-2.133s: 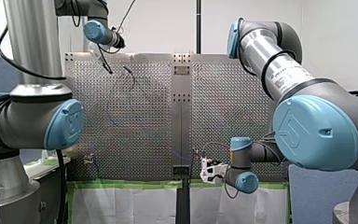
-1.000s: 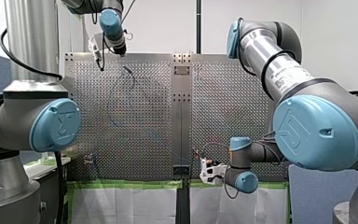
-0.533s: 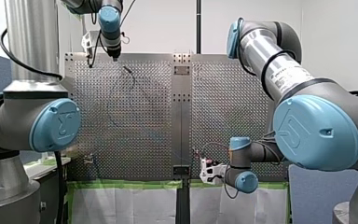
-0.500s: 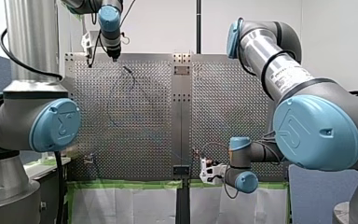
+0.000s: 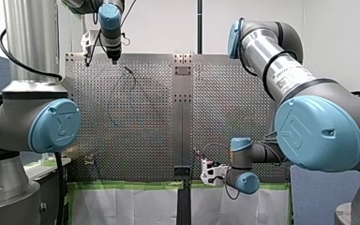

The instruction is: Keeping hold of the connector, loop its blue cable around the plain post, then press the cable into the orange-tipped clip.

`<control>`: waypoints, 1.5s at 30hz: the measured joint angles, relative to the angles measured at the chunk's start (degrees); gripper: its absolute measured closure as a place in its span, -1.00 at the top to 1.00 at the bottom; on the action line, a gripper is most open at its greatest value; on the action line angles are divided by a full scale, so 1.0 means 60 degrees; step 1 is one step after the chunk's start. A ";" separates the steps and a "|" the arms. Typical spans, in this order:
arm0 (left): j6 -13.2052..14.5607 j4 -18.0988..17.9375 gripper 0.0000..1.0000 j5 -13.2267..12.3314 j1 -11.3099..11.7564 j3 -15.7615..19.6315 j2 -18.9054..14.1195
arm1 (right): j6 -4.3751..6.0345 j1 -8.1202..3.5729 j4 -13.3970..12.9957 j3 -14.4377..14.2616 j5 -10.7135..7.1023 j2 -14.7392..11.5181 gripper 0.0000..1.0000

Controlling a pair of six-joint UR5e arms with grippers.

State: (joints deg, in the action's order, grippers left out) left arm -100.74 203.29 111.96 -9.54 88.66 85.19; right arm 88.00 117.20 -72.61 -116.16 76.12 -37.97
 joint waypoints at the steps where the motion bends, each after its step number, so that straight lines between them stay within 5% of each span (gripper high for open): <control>1: 0.0001 0.0001 1.00 0.0003 -0.0006 0.0000 0.0000 | 0.0000 0.0001 0.0001 -0.0001 0.0000 0.0000 -1.00; 12: 0.0024 -0.0029 1.00 -0.0043 -0.0111 0.0000 0.0000 | 0.0000 0.0002 0.0002 -0.0001 0.0000 -0.0004 -1.00; 22: 0.0788 -0.0451 1.00 -0.0655 -0.0394 -0.0003 0.0191 | 0.0013 0.0010 0.0028 0.0001 0.0007 -0.0005 -1.00; 30: 0.1595 -0.0623 1.00 -0.0333 -0.0962 -0.0081 0.0925 | 0.0039 0.0021 0.0059 -0.0001 0.0014 -0.0002 -1.00; 45: 0.2955 -0.1890 1.00 0.0725 -0.2306 -0.0494 0.2284 | 0.0072 0.0059 0.0047 0.0000 0.0015 -0.0003 -1.00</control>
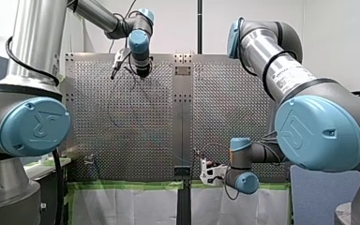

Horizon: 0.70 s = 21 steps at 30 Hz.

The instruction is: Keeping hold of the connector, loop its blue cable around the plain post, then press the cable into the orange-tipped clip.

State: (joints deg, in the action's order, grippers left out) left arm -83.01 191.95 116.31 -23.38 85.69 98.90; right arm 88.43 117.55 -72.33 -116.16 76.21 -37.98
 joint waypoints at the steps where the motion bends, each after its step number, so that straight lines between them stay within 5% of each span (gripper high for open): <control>1: 0.0106 -0.0100 1.00 0.0103 -0.0086 -0.0039 0.0105 | 0.0000 0.0001 -0.0004 -0.0001 0.0000 0.0001 -1.00; 15: 0.1266 -0.1327 1.00 0.1296 0.0100 -0.0206 0.0707 | -0.0005 0.0039 0.0022 0.0000 -0.0001 0.0001 -1.00; 21: 0.1433 -0.1880 1.00 0.1234 0.0219 -0.0242 0.0787 | 0.0000 0.0046 0.0025 0.0003 0.0000 0.0002 -1.00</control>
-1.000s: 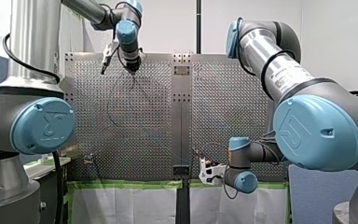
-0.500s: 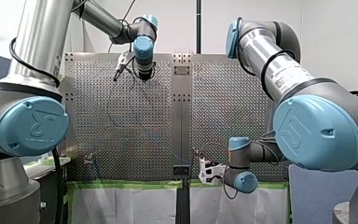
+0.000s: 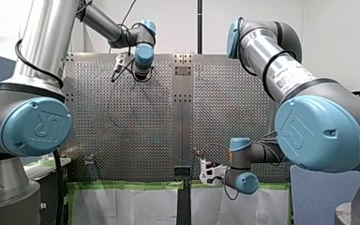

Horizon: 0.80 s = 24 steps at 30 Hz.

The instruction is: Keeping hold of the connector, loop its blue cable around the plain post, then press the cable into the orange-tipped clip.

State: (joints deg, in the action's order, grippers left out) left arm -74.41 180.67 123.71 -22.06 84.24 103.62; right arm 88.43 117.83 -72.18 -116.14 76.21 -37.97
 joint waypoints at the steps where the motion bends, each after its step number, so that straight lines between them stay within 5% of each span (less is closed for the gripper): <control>1: 0.0048 -0.0111 1.00 -0.0046 -0.0004 -0.0045 0.0067 | -0.0001 0.0004 0.0002 0.0000 0.0000 0.0001 -1.00; 10: 0.0391 -0.0582 1.00 0.0392 0.0099 -0.0294 0.0812 | -0.0013 0.0040 0.0037 0.0000 0.0005 0.0001 -1.00; 17: 0.0696 -0.0487 1.00 0.1021 0.0206 -0.0301 0.0928 | -0.0013 0.0054 0.0042 -0.0001 0.0014 -0.0003 -1.00; 24: 0.0895 -0.0380 1.00 0.1177 0.0238 -0.0304 0.1021 | -0.0013 0.0057 0.0042 -0.0001 0.0014 -0.0001 -1.00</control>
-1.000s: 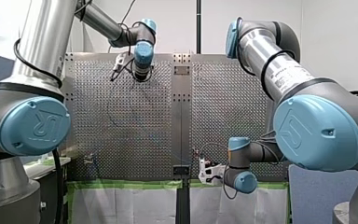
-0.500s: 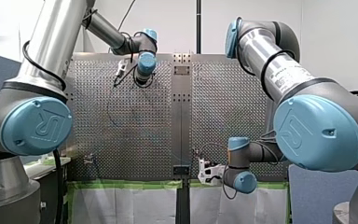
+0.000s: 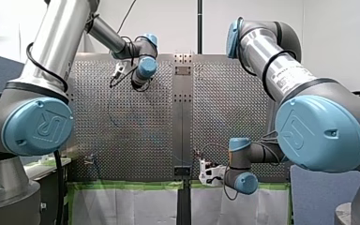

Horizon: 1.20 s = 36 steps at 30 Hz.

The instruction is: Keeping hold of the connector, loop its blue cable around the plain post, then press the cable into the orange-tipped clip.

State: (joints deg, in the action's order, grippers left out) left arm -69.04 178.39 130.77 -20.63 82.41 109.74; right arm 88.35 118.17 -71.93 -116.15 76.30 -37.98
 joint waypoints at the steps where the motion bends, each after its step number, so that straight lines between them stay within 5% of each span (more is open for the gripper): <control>1: 0.0058 0.0045 1.00 0.0024 0.0012 -0.0005 0.0069 | 0.0000 0.0000 0.0002 0.0000 0.0000 0.0000 -1.00; 16: 0.0077 0.0116 1.00 0.0439 0.0310 -0.0084 0.1367 | 0.0014 0.0013 0.0006 0.0004 0.0002 -0.0003 -1.00; 36: -0.0293 0.0015 1.00 -0.0118 0.0458 -0.0236 0.1889 | 0.0015 0.0099 -0.0004 -0.0002 0.0009 0.0001 -1.00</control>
State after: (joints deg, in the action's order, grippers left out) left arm -70.80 178.48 130.07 -17.88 81.00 121.08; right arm 88.43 118.76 -71.95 -116.16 76.35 -37.97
